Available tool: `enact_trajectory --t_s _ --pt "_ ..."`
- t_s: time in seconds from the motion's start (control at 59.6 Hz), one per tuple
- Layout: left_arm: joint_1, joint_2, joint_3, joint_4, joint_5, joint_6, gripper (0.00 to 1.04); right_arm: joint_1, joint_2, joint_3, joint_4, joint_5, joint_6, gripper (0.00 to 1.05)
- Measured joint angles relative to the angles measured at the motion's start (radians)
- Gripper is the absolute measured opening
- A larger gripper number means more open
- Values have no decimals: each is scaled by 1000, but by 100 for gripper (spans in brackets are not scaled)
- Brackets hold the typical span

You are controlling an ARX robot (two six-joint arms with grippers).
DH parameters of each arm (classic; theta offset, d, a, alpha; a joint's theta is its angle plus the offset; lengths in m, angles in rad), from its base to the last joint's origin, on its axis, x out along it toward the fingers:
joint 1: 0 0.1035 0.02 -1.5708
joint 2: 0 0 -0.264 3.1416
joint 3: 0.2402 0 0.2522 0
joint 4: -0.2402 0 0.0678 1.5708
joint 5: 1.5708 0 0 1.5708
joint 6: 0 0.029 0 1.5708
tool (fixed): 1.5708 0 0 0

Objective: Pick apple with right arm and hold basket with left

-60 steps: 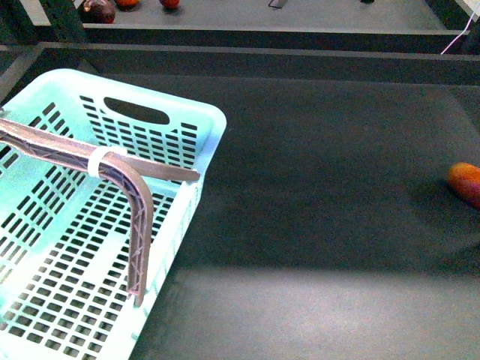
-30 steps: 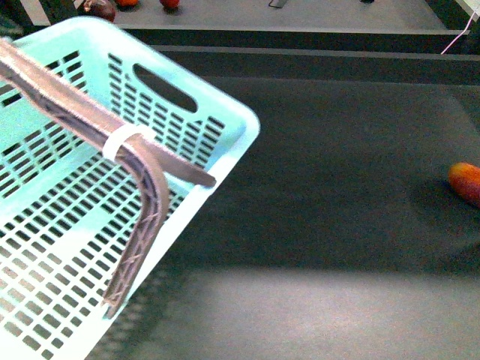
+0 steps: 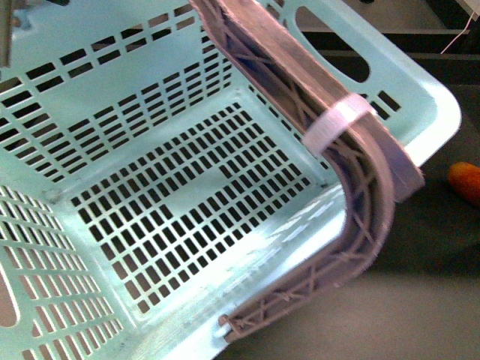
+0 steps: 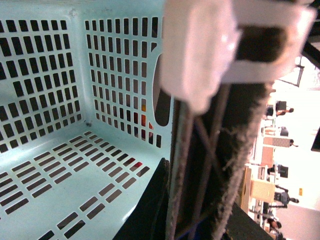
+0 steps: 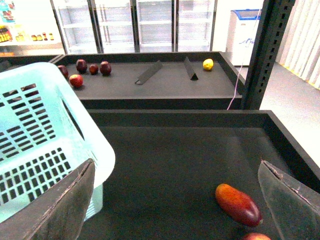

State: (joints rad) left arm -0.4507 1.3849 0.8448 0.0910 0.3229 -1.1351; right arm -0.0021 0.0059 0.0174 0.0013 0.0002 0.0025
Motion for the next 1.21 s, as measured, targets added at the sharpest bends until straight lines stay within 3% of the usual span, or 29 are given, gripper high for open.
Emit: enact_trajectory --t_s 0.201,0.671,0.772,0.856,1.007,1.208 --pt "-52 0 0 19 26 18 9 0 0 0 0 0 0 96" --pt "-53 0 0 19 19 32 8 1 2 1 -2 6 3 96" --pt "-52 0 0 19 20 32 8 18 188 111 -280 200 95 96" --pt "-53 -1 0 20 19 33 8 -35 352 131 -314 189 140 96" --pt "-53 -1 0 20 20 34 8 -163 622 134 -119 125 151 96" --pt "-53 -1 0 20 19 35 8 -330 1098 191 290 87 66 96"
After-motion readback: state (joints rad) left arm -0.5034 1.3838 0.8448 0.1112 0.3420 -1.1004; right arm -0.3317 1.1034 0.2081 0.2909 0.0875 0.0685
